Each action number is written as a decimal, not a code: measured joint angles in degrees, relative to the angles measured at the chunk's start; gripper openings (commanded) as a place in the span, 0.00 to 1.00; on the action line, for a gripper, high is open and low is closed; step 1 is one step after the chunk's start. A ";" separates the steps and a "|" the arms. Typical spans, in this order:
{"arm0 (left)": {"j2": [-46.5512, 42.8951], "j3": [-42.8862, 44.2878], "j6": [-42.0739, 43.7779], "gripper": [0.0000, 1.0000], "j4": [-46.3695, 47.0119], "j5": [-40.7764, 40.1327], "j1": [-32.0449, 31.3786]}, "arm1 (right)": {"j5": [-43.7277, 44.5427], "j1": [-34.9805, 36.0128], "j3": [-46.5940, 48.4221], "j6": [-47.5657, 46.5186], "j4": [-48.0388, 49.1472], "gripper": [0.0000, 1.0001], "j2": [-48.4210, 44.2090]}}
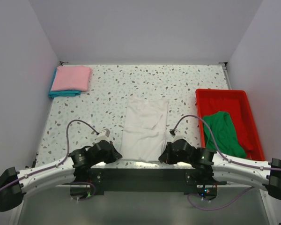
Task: Fold and stack the t-shirts
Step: Fold the tshirt
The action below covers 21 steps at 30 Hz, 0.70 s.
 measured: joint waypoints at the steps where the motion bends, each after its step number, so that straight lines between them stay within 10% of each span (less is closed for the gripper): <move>1: -1.68 0.07 -0.57 0.00 -2.03 -0.44 -1.18 | 0.72 1.40 0.15 0.20 -1.55 0.00 -1.03; 21: 8.46 27.43 6.56 0.00 -13.84 -12.41 -0.02 | 18.38 1.14 27.19 -5.73 -22.93 0.00 5.29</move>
